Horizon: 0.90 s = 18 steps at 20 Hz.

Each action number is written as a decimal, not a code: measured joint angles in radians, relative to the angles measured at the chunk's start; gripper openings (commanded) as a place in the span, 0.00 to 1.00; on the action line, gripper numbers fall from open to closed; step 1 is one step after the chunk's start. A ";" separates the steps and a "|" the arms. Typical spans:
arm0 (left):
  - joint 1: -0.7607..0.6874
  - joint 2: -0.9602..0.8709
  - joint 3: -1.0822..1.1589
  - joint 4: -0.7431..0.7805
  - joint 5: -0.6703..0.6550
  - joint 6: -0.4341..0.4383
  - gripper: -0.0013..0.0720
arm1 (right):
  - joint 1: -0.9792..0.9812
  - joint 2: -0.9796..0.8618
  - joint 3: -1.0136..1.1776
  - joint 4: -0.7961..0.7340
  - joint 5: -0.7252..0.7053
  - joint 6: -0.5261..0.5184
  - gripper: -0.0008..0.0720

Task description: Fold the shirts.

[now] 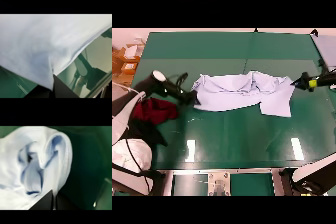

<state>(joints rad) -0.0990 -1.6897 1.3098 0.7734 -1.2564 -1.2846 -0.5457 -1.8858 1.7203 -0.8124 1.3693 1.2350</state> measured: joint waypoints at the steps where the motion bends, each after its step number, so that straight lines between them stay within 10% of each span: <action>1: 0.000 0.000 0.080 -0.005 -0.041 -0.007 0.05 | -0.003 0.048 0.025 0.013 0.010 0.002 0.04; 8: 0.001 0.095 0.801 -0.032 -0.179 -0.147 0.05 | -0.087 0.460 0.223 0.217 0.016 0.036 0.04; 18: 0.000 0.768 0.707 0.117 0.209 -0.095 0.05 | -0.322 0.885 0.282 0.365 -0.161 0.110 0.04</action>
<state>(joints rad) -0.0986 -0.9218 2.0171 0.8906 -1.0470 -1.3792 -0.8673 -1.0012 2.0022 -0.4469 1.2079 1.3449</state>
